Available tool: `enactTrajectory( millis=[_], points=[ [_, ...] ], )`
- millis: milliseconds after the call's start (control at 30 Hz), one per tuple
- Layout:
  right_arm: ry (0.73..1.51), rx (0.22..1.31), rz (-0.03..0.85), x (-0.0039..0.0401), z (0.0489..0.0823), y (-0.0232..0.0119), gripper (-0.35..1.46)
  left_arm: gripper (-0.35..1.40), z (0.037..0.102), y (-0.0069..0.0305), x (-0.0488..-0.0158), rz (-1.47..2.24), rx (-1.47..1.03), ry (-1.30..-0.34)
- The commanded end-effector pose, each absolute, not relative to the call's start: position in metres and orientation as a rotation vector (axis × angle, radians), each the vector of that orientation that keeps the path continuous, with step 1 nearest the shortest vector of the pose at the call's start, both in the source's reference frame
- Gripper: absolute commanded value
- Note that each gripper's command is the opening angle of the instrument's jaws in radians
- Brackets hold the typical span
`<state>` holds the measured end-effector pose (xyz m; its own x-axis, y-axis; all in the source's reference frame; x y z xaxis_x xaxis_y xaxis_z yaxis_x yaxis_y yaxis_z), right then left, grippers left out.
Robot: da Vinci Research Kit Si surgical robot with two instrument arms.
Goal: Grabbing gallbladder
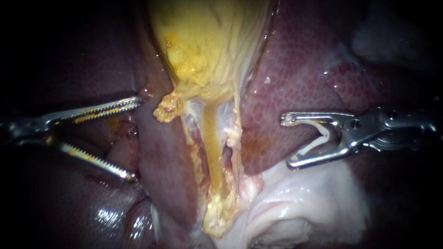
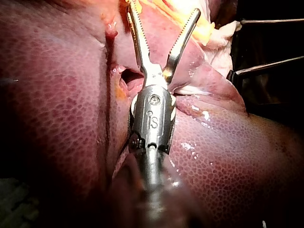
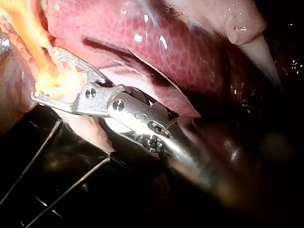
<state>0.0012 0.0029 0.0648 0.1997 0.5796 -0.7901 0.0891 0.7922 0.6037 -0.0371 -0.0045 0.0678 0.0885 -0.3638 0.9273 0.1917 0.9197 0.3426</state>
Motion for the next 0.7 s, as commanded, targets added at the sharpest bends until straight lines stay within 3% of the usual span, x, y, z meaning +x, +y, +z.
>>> enactTrajectory(
  millis=[33, 367, 700],
  points=[
    [1.345, 0.606, 0.373, 0.0012, 0.0647, 0.0030, 0.60, 0.93, 0.0678, -0.0045, -0.0370, -0.416, 0.146, -1.424],
    [1.345, 0.605, 0.374, 0.0012, 0.0648, 0.0030, 0.60, 0.91, 0.0679, -0.0045, -0.0369, -0.473, 0.159, -1.411],
    [1.345, 0.605, 0.375, 0.0013, 0.0649, 0.0031, 0.60, 0.68, 0.0701, -0.0037, -0.0387, -0.699, 0.269, -1.385]
  ],
)
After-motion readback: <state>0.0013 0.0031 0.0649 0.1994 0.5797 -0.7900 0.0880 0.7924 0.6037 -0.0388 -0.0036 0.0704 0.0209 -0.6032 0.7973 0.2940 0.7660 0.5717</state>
